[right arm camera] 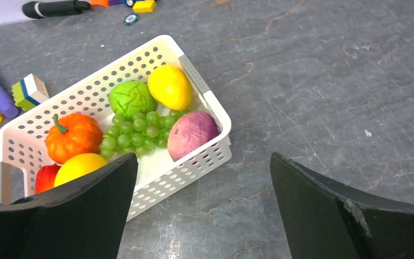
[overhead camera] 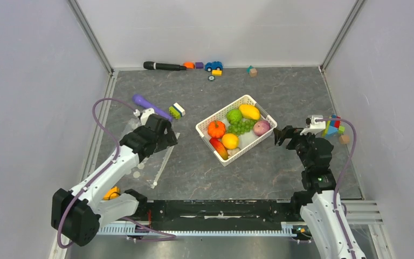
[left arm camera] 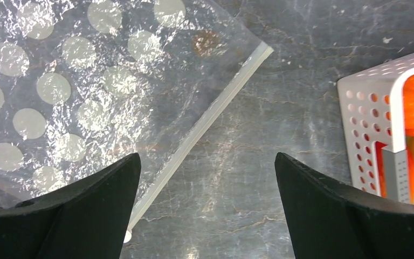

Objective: Place the food in the zip-top bag and seal the zipper
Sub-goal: Pick up the zipper food storage bag at the center of the board.

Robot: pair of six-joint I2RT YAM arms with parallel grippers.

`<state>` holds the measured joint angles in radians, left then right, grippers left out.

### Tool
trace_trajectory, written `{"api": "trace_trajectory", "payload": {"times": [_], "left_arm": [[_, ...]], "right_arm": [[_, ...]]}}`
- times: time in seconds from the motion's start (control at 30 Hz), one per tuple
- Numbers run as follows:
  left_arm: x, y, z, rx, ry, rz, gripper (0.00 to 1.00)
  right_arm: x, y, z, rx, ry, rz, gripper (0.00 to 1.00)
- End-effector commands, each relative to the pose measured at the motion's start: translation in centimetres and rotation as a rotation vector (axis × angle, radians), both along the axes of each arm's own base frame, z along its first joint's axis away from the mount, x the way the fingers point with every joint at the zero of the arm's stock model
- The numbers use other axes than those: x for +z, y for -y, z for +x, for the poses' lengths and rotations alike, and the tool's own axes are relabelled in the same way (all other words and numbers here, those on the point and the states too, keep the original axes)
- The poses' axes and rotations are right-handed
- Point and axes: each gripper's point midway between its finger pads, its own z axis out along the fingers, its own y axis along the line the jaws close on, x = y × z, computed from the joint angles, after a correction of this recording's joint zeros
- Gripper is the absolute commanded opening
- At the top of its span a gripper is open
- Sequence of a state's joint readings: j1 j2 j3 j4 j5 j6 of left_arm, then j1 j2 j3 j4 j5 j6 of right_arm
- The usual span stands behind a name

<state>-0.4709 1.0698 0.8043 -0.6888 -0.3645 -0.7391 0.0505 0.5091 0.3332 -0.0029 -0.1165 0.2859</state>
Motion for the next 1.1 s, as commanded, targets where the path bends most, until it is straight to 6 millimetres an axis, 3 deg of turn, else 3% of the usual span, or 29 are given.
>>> {"api": "trace_trajectory", "payload": {"times": [0.0,0.13,0.3,0.5,0.7,0.9,1.07], "left_arm": [[-1.6,-0.7,-1.2,-0.002,-0.051,0.081,1.00],[-3.8,-0.5,-2.1,-0.038,-0.125,0.136,1.00],[-5.7,2.3,-1.5,-0.168,-0.188,0.088,0.97],[-6.9,0.6,-0.9,-0.122,-0.203,0.197,0.80],[-7.8,-0.6,-0.7,-0.088,-0.215,0.267,0.75],[-8.9,-0.4,-0.1,-0.102,-0.230,0.291,0.69],[-9.1,-0.3,0.2,-0.106,-0.228,0.298,0.44]], "right_arm": [[2.6,-1.0,-0.1,0.071,0.143,-0.027,0.98],[2.7,-1.4,-0.5,0.099,0.214,-0.041,0.98],[3.0,-2.2,-0.9,0.162,0.251,-0.068,0.98],[2.8,-3.1,-1.2,0.217,0.219,-0.060,0.98],[3.0,-3.2,-1.3,0.224,0.233,-0.062,0.98],[3.5,-3.1,-1.6,0.218,0.266,-0.064,0.98],[3.4,-3.2,-1.6,0.223,0.264,-0.064,0.98]]}}
